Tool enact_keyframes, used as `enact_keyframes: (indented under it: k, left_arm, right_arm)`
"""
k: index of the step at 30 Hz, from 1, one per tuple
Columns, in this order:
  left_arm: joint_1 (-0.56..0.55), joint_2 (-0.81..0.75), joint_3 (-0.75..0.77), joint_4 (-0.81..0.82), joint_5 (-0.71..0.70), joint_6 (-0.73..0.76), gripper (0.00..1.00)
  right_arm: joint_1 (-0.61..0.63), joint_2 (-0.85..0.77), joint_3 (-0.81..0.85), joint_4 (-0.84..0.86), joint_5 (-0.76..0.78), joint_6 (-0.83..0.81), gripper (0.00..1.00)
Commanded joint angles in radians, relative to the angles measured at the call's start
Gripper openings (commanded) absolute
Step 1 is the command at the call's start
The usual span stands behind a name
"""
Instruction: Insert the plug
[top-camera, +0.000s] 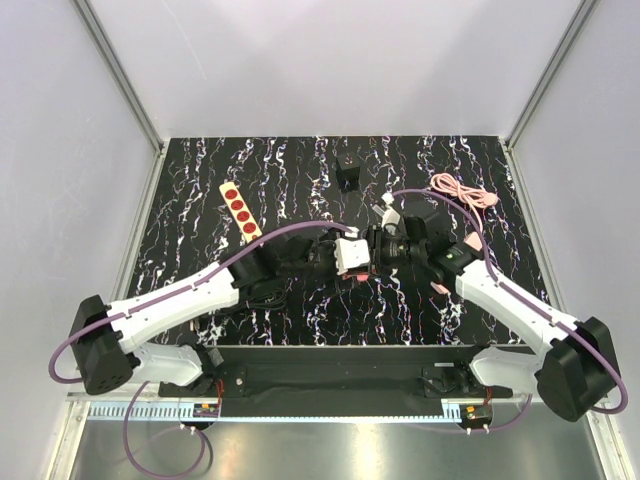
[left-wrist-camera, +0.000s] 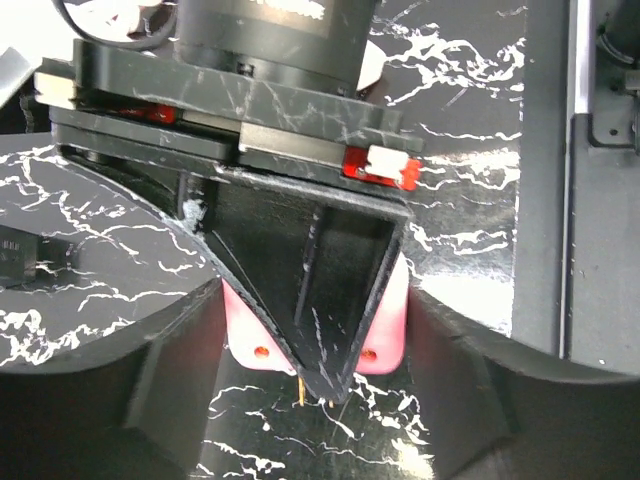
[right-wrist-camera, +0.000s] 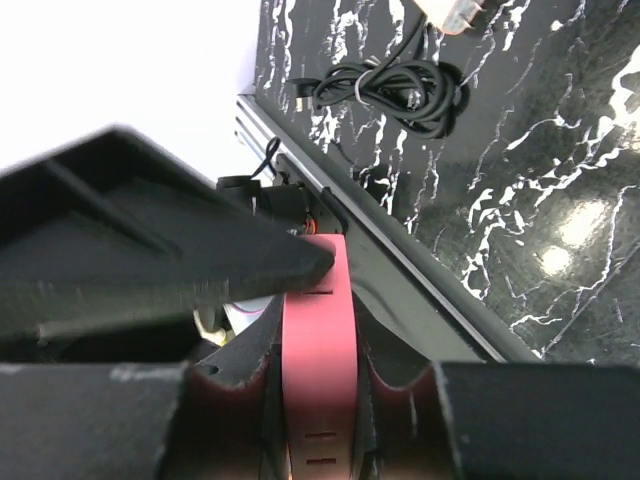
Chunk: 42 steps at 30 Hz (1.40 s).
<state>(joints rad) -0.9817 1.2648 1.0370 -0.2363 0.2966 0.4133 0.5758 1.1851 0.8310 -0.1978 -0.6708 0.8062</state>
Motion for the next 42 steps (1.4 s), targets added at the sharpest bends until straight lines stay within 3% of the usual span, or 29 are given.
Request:
enact_keyframes:
  k: [1,10,18,21,24,25,27,31,36,42]
  left_arm:
    - [-0.008,-0.053,0.014,0.057,-0.022,0.004,0.82]
    - [-0.008,-0.270,-0.066,-0.070,-0.042,0.036,0.97]
    - [-0.006,-0.334,-0.086,-0.146,-0.079,0.039,0.99]
    - [-0.006,-0.344,-0.084,-0.152,-0.073,0.027,0.99]
    - [-0.006,-0.354,-0.072,-0.149,-0.135,-0.019,0.99]
    - [-0.006,-0.352,-0.069,-0.150,-0.161,-0.053,0.99]
    - [-0.008,-0.346,-0.060,-0.150,-0.265,-0.085,0.99]
    - [-0.006,-0.322,-0.032,-0.184,-0.449,-0.226,0.99]
    - [-0.008,-0.291,-0.020,-0.268,-0.478,-0.248,0.99]
    - [-0.011,-0.320,-0.054,-0.271,-0.464,-0.289,0.99]
  right_arm:
    - [0.004,-0.067,0.010,0.070,-0.001,0.027,0.00]
    - [0.002,-0.160,0.022,0.070,0.014,0.005,0.00]
    - [0.004,-0.186,0.037,0.064,0.026,-0.016,0.00]
    - [-0.002,-0.191,0.069,-0.032,0.129,-0.067,0.00]
    - [-0.034,-0.167,0.161,-0.299,0.351,-0.162,0.00]
    - [-0.053,-0.157,0.186,-0.433,0.408,-0.176,0.00]
    - [-0.135,-0.131,0.255,-0.541,0.540,-0.216,0.00]
    - [-0.362,-0.088,0.327,-0.750,0.628,-0.271,0.00]
    - [-0.502,0.062,0.398,-0.851,0.796,-0.315,0.00]
    - [-0.619,0.199,0.448,-0.859,0.801,-0.286,0.00]
